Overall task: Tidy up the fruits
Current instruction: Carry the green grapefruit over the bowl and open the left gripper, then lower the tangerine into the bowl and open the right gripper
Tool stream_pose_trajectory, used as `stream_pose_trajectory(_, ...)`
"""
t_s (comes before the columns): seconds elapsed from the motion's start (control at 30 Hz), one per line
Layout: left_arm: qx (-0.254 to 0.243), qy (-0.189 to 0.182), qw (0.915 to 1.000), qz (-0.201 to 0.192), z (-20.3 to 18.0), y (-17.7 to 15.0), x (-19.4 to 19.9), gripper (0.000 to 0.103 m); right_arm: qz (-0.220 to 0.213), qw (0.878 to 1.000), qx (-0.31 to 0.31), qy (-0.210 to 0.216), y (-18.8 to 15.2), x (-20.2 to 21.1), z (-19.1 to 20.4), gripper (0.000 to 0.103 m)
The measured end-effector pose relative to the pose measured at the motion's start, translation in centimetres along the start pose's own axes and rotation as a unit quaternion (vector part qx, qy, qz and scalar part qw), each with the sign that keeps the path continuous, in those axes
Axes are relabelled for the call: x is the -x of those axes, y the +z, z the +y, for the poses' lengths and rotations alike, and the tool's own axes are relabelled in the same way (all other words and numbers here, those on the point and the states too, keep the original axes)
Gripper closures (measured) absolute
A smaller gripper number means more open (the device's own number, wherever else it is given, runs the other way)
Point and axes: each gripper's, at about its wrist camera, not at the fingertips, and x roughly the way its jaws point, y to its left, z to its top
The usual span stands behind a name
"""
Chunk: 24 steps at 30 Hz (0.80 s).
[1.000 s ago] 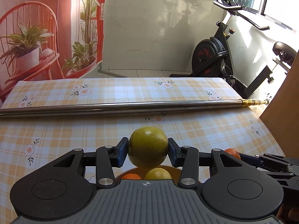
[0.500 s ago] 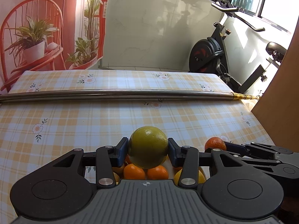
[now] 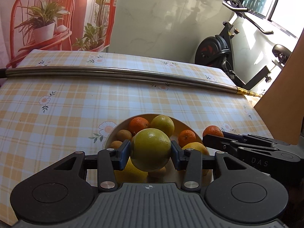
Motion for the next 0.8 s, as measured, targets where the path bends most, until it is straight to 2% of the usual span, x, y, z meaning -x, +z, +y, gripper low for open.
stream_pose_trajectory(0.43,0.034,-0.011,0.9987,0.036,0.3,-2.4,-0.3,0.056,-0.002,1.000,-0.011,0.009,-0.5,0.4,-0.3,0.069)
stream_pose_trajectory(0.8,0.013,-0.004,0.9977,0.067,-0.6,-3.7,-1.2,0.056,-0.004,1.000,-0.010,0.015,-0.8,0.7,-0.2,0.069)
